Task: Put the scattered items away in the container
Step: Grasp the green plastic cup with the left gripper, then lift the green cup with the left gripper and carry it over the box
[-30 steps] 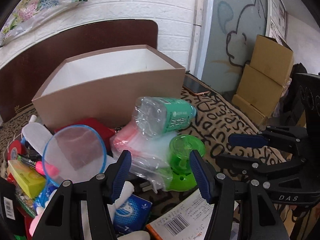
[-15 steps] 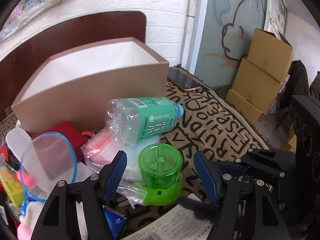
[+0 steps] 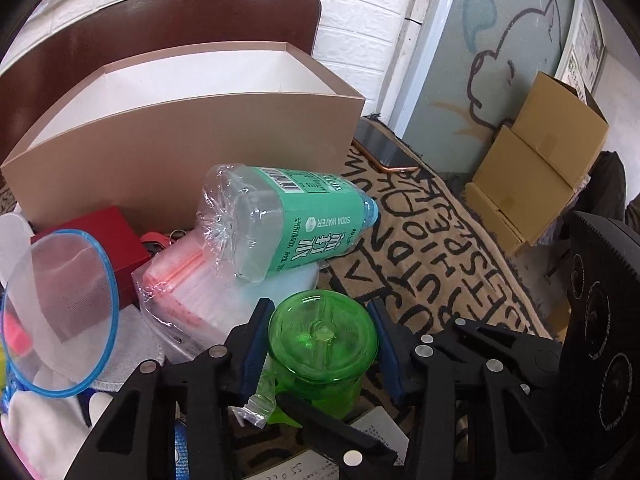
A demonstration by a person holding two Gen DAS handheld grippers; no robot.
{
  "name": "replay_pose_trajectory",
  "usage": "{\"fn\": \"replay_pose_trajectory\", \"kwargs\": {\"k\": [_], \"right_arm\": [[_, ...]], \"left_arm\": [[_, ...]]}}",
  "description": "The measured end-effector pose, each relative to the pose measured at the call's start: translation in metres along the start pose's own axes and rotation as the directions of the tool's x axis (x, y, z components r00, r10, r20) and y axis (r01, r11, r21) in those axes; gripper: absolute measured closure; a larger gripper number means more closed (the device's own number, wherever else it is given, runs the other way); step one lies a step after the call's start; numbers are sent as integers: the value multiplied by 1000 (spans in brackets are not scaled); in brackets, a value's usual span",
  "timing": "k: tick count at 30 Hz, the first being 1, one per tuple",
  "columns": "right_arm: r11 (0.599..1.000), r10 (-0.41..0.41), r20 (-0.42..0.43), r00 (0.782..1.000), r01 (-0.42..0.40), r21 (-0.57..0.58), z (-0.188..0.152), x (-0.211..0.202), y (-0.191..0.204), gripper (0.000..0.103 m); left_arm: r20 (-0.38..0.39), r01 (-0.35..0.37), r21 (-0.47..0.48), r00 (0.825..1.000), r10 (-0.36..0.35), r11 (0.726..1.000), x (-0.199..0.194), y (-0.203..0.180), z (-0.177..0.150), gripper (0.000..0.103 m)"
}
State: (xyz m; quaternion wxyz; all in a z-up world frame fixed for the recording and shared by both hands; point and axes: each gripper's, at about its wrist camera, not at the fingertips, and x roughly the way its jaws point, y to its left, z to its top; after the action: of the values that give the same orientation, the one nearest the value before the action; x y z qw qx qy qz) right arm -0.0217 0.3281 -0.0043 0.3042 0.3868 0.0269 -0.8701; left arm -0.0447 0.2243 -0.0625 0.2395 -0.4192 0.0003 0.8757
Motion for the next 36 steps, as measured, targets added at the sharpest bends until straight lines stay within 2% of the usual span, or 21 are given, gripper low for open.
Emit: {"fn": "replay_pose_trajectory", "kwargs": {"k": [3,5,23,36], "right_arm": [[1000,1,13,1000,-1,-9,1,0,2,53],[1000,1,26,1000,0,-27,1,-3,6,59],[998,-25,63,998,29,-60,10,-20,15,60],[996,-15,126,992,26,-88,29,-45,34,60]], "left_arm": [[4,2,-6,1000,-2,1000,1,0,1,55],[11,2,-8,1000,-2,1000,0,1,1,55],[95,7,-12,995,-6,1000,-27,0,3,55],[190,-24,-4,982,24,1000,-69,-2,14,55]]}}
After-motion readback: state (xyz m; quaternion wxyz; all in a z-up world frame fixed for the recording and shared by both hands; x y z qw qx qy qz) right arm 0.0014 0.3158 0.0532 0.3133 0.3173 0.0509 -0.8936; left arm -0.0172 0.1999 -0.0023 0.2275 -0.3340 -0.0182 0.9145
